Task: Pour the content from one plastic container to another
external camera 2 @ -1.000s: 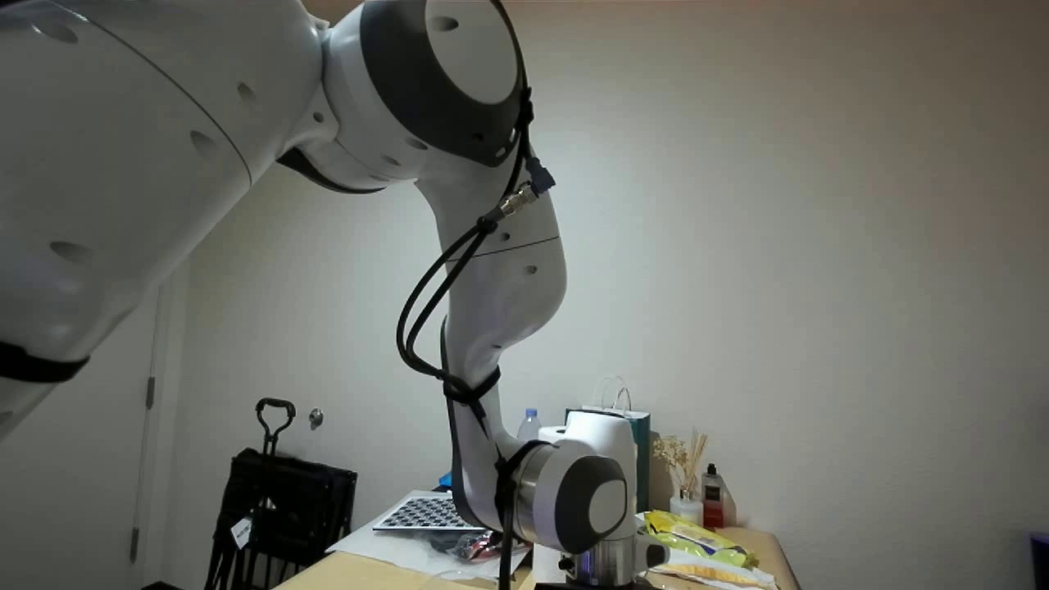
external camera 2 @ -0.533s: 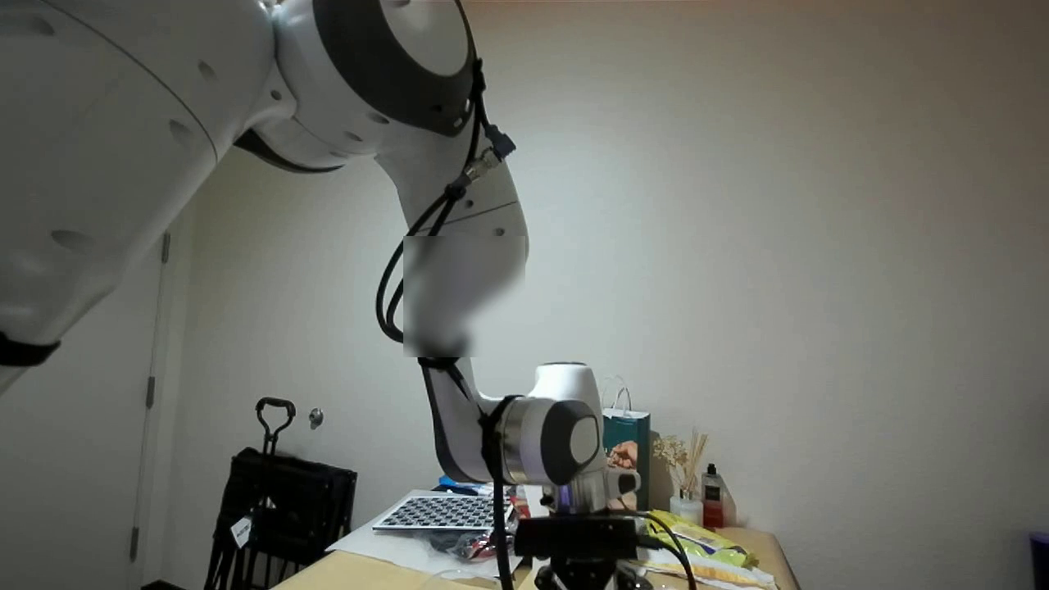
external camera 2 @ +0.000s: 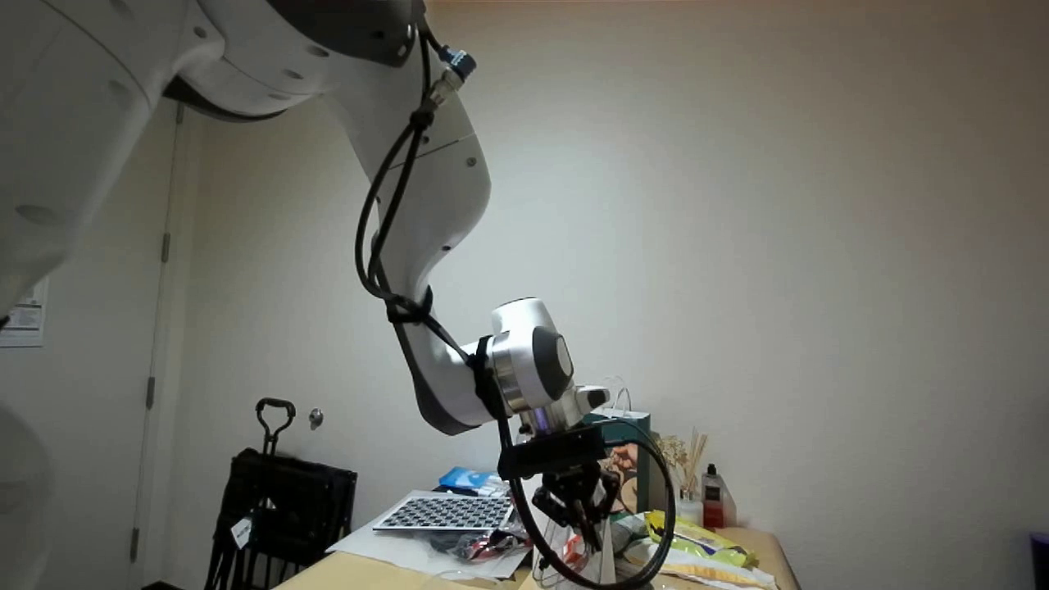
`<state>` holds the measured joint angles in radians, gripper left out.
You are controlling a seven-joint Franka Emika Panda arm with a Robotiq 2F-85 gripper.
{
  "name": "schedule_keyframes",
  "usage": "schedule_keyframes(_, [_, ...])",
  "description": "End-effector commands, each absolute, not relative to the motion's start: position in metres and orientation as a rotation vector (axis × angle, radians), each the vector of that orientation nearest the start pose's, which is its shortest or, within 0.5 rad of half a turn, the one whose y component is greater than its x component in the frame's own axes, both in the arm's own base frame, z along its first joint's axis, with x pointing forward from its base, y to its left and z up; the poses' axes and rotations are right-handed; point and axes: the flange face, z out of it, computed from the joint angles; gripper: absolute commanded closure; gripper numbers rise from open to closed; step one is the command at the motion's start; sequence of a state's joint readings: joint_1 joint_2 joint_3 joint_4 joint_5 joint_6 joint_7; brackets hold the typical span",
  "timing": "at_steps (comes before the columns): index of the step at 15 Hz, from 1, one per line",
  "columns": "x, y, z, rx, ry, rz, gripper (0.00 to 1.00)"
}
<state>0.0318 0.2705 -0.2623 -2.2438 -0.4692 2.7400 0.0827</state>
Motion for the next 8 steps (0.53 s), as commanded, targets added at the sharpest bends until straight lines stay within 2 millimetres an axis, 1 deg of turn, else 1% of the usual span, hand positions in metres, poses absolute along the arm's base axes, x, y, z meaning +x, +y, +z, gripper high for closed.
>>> schedule_keyframes(1, [0.548,-0.073,0.286,-3.446,-0.231,-0.444,0.94])
schedule_keyframes(4, [0.551,-0.031,0.294,-3.421,-0.368,-0.466,0.94])
schedule_keyframes(6, [0.552,-0.012,0.293,-3.396,-0.428,-0.479,0.94])
schedule_keyframes(8, [0.55,-0.003,0.287,-3.37,-0.463,-0.463,0.94])
